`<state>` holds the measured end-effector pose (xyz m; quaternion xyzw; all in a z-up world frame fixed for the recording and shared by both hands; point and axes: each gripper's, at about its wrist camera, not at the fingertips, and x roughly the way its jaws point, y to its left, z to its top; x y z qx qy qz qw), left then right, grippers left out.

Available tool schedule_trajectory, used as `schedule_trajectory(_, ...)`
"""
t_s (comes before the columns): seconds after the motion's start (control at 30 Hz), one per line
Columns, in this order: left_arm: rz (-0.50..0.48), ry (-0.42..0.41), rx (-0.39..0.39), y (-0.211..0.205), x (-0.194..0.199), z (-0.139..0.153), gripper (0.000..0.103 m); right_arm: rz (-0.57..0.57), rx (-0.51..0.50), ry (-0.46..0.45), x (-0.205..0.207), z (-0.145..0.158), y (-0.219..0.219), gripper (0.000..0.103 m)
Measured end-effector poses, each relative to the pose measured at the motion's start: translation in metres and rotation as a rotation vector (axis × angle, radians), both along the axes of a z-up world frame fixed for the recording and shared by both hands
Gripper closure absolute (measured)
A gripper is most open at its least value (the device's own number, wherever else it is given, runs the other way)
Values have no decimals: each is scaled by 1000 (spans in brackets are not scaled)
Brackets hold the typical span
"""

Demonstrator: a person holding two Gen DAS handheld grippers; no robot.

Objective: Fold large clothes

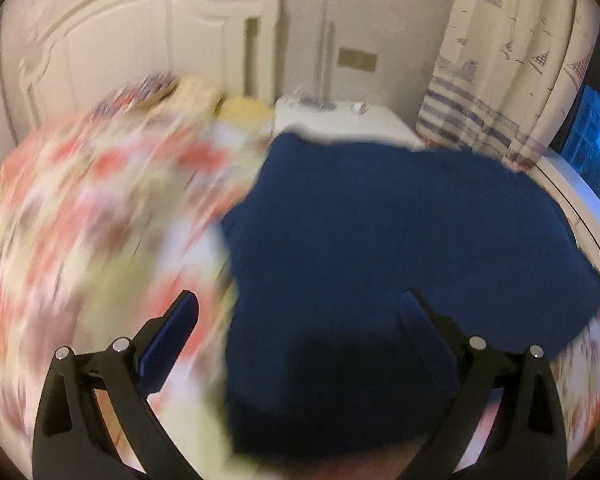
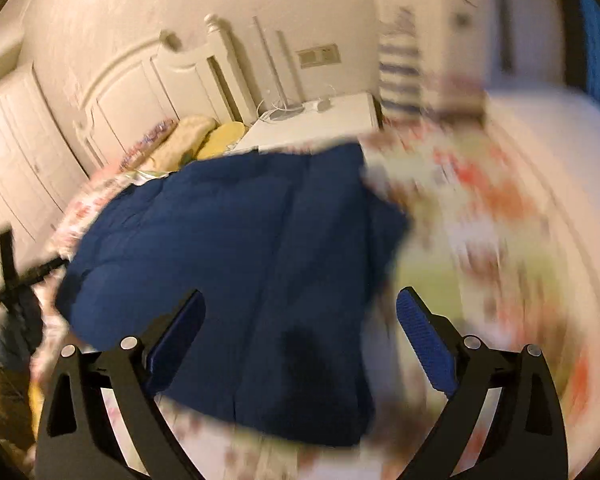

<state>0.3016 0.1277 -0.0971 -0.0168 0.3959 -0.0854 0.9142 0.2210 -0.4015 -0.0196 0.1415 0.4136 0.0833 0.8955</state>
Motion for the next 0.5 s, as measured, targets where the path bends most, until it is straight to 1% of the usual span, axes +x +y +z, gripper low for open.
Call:
schedule_trajectory(0.03,3,18,-23,11,-9,-6,3,-3,41,16,-14,-9,-5,10)
schedule_trajectory(0.1,10,46,-45,25,-19,-18,3,16,56,41,-29,-25,-1,10)
schedule_trajectory(0.13,8,60,-60,27,-21,-24,3,21,52,43,-30,-30,1,10)
schedule_trajectory(0.2,-30,78,-117,22,-19,-32,3,30,81,35,-29,-39,8,11)
schedule_trajectory(0.23,-43,88,-137,17,-15,-36,3,29,82,14,-25,-41,14,12)
schedule_trajectory(0.3,-40,110,-150,9,-5,-42,2,26,45,-2,-21,-43,19,20)
schedule_trajectory(0.33,-45,108,-163,5,-2,-41,3,9,46,-10,-19,-43,19,31)
schedule_trajectory(0.37,-39,113,-175,2,0,-40,6,-16,54,-24,-21,-41,18,39)
schedule_trajectory(0.4,-28,116,-178,0,1,-40,16,-21,52,-27,-25,-40,17,43)
schedule_trajectory(0.43,-32,113,-187,-3,-1,-38,34,-29,34,-39,-28,-38,18,54)
schedule_trajectory(0.47,-36,101,-181,-5,-6,-35,43,-41,24,-46,-32,-36,18,61)
schedule_trajectory(0.5,-38,78,-163,-7,-14,-29,60,-49,29,-52,-38,-34,18,63)
